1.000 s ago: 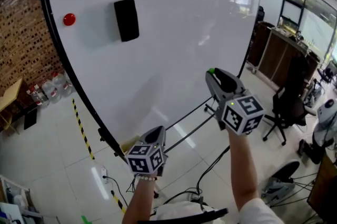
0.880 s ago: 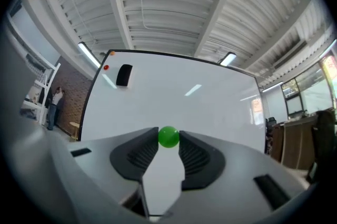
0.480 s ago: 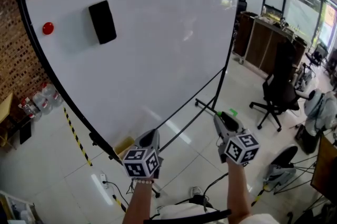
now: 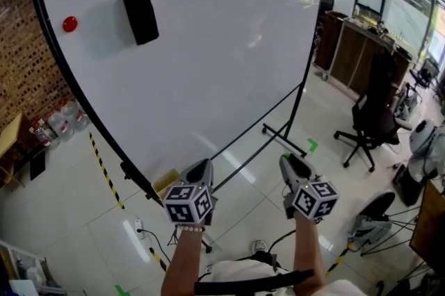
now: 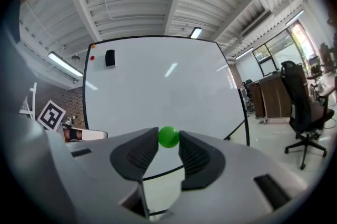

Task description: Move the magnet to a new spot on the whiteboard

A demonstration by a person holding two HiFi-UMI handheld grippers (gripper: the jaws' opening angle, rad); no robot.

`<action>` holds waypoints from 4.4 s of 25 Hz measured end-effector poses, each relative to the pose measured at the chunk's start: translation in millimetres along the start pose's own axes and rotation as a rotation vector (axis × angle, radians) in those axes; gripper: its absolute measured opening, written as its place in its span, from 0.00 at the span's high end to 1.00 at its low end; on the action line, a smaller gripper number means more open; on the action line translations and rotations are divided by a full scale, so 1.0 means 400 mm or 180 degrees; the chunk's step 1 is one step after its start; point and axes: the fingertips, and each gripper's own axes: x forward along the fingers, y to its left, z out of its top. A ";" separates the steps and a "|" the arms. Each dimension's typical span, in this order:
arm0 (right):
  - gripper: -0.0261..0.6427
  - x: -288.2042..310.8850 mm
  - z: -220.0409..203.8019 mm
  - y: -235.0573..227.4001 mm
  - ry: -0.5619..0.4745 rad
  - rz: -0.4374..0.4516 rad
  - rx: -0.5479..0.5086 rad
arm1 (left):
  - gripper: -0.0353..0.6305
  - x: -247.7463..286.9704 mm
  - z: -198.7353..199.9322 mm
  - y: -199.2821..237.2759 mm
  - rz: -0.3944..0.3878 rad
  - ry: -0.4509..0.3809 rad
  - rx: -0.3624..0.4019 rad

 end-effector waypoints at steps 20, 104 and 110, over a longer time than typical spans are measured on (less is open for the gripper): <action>0.77 0.023 0.031 0.027 -0.0046 0.0118 -0.0020 | 0.96 0.026 0.015 -0.023 -0.0160 -0.0012 0.0044; 0.77 0.670 0.540 0.397 -0.0392 0.1109 -0.1694 | 0.96 -0.028 0.082 0.164 0.0657 -0.0191 -0.0152; 0.76 0.682 0.534 0.392 -0.0380 0.1101 -0.1708 | 0.96 -0.022 0.081 0.168 0.0657 -0.0189 -0.0162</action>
